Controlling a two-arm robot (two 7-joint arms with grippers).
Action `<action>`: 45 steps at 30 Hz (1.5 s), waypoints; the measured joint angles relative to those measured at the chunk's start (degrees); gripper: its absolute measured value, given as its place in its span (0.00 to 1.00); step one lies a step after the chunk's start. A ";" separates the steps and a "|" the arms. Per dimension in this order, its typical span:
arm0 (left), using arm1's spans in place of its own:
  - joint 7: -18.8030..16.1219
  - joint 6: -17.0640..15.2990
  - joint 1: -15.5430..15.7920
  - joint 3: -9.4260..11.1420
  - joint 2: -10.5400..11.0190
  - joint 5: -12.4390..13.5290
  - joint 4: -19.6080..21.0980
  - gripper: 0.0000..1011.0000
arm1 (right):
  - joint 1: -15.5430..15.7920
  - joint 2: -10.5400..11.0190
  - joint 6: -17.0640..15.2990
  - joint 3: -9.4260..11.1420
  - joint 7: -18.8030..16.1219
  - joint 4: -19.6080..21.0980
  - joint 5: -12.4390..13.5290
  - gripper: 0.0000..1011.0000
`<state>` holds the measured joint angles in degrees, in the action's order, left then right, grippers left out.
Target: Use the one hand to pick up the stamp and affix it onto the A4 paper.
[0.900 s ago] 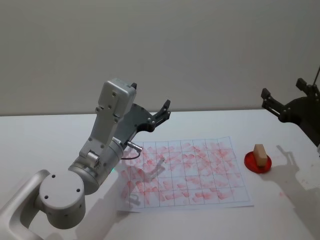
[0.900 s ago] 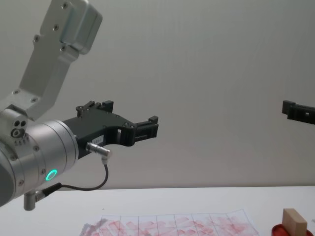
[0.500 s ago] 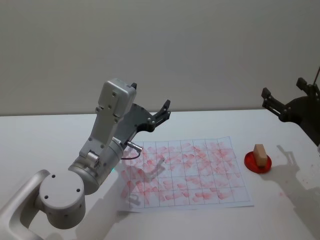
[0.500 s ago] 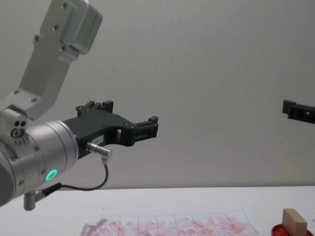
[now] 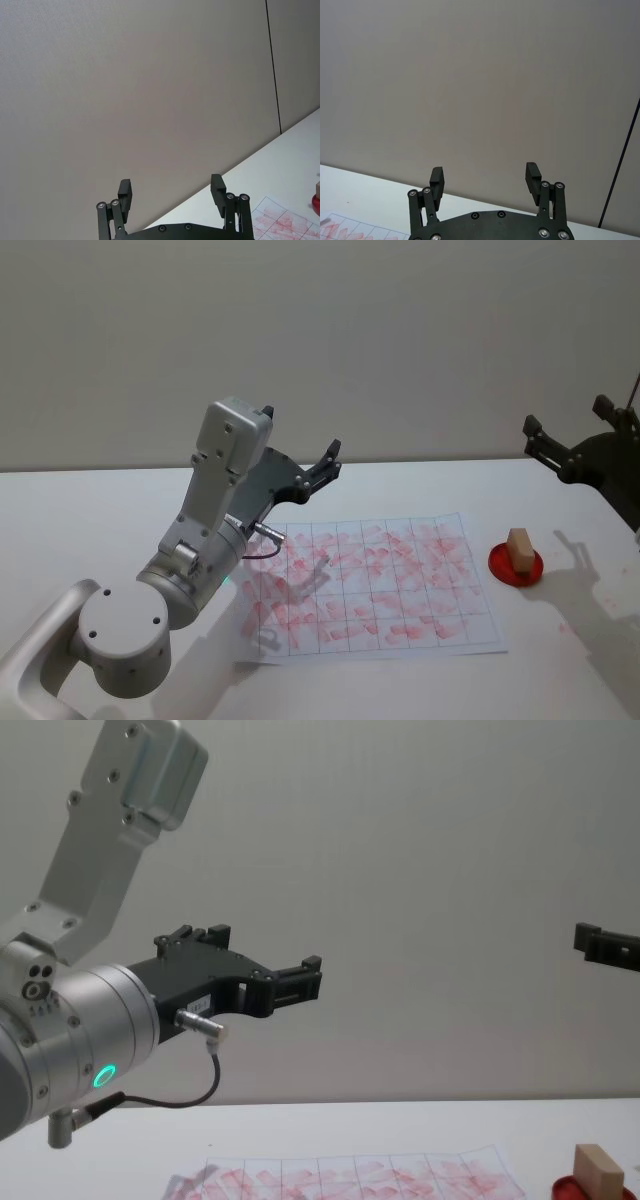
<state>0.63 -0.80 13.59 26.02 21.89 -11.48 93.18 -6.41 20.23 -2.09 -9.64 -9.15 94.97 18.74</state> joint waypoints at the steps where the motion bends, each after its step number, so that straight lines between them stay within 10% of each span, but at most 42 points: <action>1: 0.00 0.00 0.00 0.00 0.00 0.00 0.00 0.99 | -0.01 0.00 0.00 0.00 -0.01 0.00 0.00 0.99; 23: 0.00 0.00 0.00 0.00 0.00 0.00 0.00 0.99 | 1.16 0.09 -0.56 0.00 1.34 1.01 0.17 0.99; 45: 0.00 0.00 0.00 0.00 0.00 0.00 0.00 0.99 | 7.32 -2.20 -9.47 -1.58 11.18 3.05 3.62 0.99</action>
<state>0.63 -0.79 13.59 26.03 21.89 -11.48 93.18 0.91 18.02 -11.56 -11.23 2.04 98.02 22.36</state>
